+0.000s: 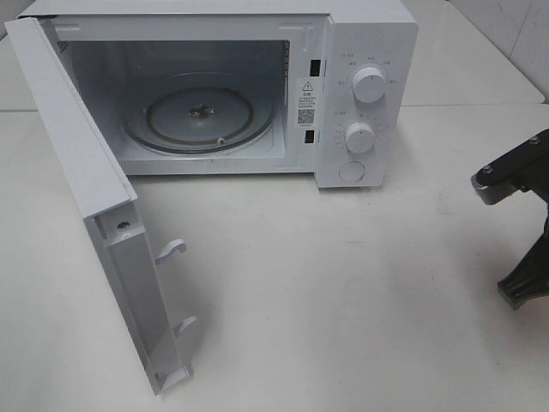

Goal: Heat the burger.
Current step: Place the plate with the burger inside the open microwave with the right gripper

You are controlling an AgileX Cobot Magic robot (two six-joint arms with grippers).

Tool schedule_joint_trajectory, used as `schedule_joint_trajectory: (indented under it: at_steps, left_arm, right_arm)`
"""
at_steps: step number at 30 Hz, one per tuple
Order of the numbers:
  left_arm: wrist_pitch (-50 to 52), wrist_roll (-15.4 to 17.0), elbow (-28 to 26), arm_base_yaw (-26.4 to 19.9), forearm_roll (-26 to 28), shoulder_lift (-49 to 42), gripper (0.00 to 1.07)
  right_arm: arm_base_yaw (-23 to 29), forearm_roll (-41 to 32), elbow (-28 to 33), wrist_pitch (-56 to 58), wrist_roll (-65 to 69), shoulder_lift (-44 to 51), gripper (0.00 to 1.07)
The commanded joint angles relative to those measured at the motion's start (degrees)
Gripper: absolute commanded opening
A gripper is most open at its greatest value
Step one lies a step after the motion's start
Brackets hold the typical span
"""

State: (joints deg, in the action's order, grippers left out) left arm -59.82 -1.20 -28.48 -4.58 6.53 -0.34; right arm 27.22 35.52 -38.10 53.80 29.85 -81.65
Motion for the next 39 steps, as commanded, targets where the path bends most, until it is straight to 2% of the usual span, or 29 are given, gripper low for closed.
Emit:
schedule_joint_trajectory:
  at_steps: [1,13,23,25,28,30,33,39]
  left_arm:
    - [0.57,0.06,0.06,0.17,0.06,-1.2,1.01]
    - [0.57,0.06,0.06,0.17,0.06,-1.2,1.01]
    - [0.57,0.06,0.06,0.17,0.06,-1.2,1.01]
    - [0.57,0.06,0.06,0.17,0.06,-1.2,1.01]
    - [0.57,0.06,0.06,0.17,0.06,-1.2,1.01]
    - [0.57,0.06,0.06,0.17,0.06,-1.2,1.01]
    - [0.57,0.06,0.06,0.17,0.06,-1.2,1.01]
    - [0.57,0.06,0.06,0.17,0.06,-1.2,1.01]
  right_arm:
    - [2.18,3.15,0.06,2.52,-1.15,0.74,0.0]
    - [13.06,3.32,0.06,3.84,-3.04,0.92,0.0]
    - [19.71,4.81,0.06,5.1,-5.21,0.92,0.01]
    - [23.03,6.25,0.0,6.47,-5.44,0.92,0.01]
    - [23.78,6.3,0.0,6.59,-5.73,0.92,0.01]
    - [26.41,6.36,0.0,6.47,-6.99,0.92,0.01]
    - [27.16,6.47,0.0,6.47,-7.16,0.92,0.01]
    - [32.26,8.65,0.0,6.7,-8.37,0.92,0.01]
